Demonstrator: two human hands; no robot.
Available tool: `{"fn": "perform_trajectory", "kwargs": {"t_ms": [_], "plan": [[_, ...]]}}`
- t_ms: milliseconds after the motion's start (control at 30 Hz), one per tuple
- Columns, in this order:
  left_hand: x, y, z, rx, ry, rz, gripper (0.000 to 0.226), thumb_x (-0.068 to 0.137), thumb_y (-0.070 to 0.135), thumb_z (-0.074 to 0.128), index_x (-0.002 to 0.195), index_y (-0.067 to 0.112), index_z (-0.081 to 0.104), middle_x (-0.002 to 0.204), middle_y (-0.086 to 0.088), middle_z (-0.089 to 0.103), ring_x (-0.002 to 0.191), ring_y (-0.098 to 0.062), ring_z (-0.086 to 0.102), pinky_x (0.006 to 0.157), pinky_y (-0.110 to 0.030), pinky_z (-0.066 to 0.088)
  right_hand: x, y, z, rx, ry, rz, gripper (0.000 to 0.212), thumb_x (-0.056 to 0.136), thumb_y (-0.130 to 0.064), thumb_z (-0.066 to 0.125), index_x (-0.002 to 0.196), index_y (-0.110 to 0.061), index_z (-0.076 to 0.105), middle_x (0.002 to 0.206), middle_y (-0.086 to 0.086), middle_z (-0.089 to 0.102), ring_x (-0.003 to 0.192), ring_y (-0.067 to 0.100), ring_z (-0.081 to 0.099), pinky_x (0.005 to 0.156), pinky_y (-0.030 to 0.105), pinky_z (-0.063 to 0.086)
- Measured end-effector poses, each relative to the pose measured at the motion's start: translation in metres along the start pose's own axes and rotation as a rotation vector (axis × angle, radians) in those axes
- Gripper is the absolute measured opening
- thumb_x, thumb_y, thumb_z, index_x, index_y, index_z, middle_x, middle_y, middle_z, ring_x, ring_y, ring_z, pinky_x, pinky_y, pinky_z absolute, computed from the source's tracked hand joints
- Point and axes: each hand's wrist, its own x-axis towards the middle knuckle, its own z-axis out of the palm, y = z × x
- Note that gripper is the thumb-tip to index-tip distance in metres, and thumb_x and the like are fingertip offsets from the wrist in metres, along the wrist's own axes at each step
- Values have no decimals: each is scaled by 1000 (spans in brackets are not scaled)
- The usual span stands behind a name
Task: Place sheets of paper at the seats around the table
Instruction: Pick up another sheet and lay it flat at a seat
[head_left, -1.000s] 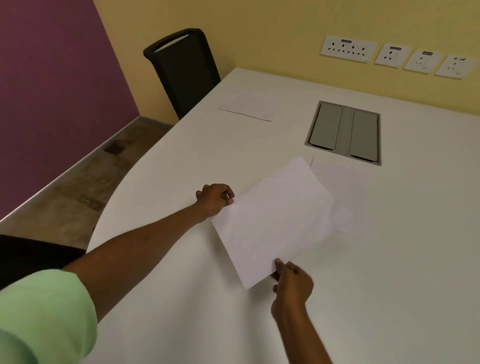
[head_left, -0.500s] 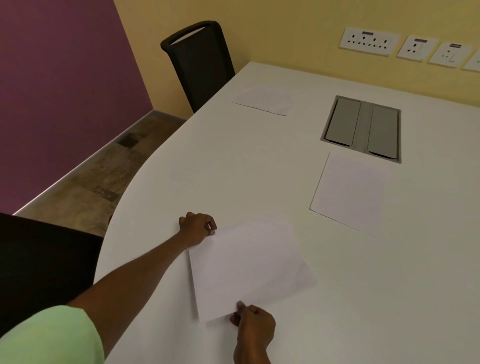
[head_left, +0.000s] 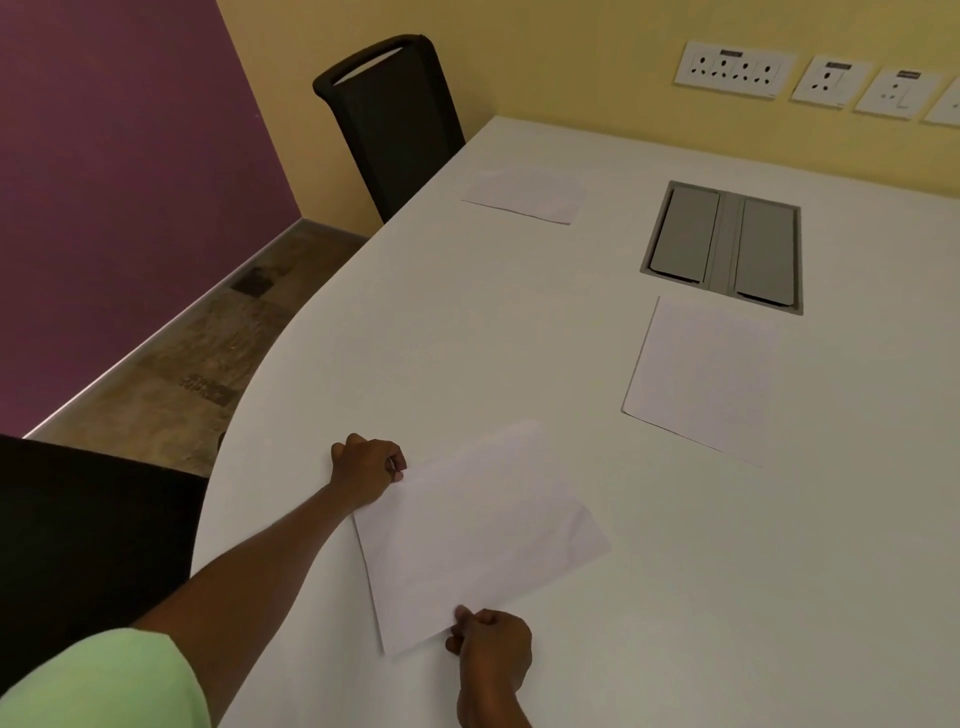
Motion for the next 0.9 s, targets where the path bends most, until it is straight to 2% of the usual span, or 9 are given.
{"fn": "perform_trajectory", "kwargs": {"t_ms": [133, 233, 333, 400, 467, 567, 667, 767, 900], "plan": [[-3, -2, 1, 56, -3, 13, 11, 85, 25, 66, 95, 27, 69, 93, 9, 71, 112, -20, 44, 81, -34, 23, 1, 4, 4, -56, -15, 12, 34, 78, -20, 75, 49, -14, 58, 44, -4, 65, 50, 14, 70, 54, 22, 41], [-4, -4, 1, 54, 21, 8, 10, 85, 26, 66, 94, 27, 68, 89, 10, 69, 112, -20, 45, 82, -34, 25, 1, 0, 4, -112, -21, 11, 36, 78, -27, 75, 48, -15, 60, 41, -5, 63, 58, 15, 72, 54, 20, 40], [-4, -3, -2, 43, 35, 1, 13, 83, 30, 68, 96, 28, 67, 84, 11, 65, 110, -21, 46, 85, -35, 27, 2, 0, 0, -140, -13, -8, 33, 78, -36, 73, 58, -10, 68, 40, -4, 62, 61, 14, 71, 54, 19, 41], [-1, 0, -5, 67, 28, 7, 17, 82, 34, 69, 98, 29, 67, 86, 11, 67, 110, -21, 46, 86, -36, 28, 4, 3, -4, -147, -13, -8, 33, 75, -43, 73, 73, -10, 73, 49, -3, 67, 65, 13, 71, 65, 21, 48], [3, 7, -8, 89, 39, 21, 21, 81, 38, 70, 101, 30, 67, 88, 10, 69, 110, -21, 46, 85, -36, 29, 8, 4, -13, -167, -21, -8, 35, 72, -47, 74, 76, -13, 74, 58, -4, 70, 65, 13, 71, 73, 22, 52], [12, 27, -10, 80, 99, 37, 30, 81, 40, 69, 109, 29, 66, 93, 6, 70, 114, -24, 46, 87, -37, 30, 7, -10, -38, -150, -17, -26, 29, 78, -40, 72, 63, -15, 68, 49, -6, 62, 47, 8, 63, 60, 16, 46], [22, 56, -10, 32, 233, 44, 35, 84, 41, 66, 114, 23, 65, 94, -1, 70, 115, -30, 47, 89, -40, 29, 14, -31, -67, -84, 39, -50, 23, 84, -31, 67, 74, -11, 73, 53, -6, 64, 37, 5, 58, 54, 16, 43], [36, 96, -10, -33, 324, 62, 32, 85, 37, 65, 111, 18, 67, 92, -4, 71, 112, -33, 48, 87, -42, 30, 24, -59, -100, -10, 112, -99, 17, 83, -28, 67, 75, -13, 72, 57, -3, 69, 47, 11, 65, 57, 19, 47], [58, 156, -7, -80, 301, 124, 26, 86, 27, 62, 110, 17, 68, 93, -3, 71, 115, -31, 47, 88, -41, 28, 55, -95, -149, 31, 243, -200, 21, 78, -29, 70, 65, -13, 69, 52, -3, 69, 56, 18, 70, 66, 28, 53]]}}
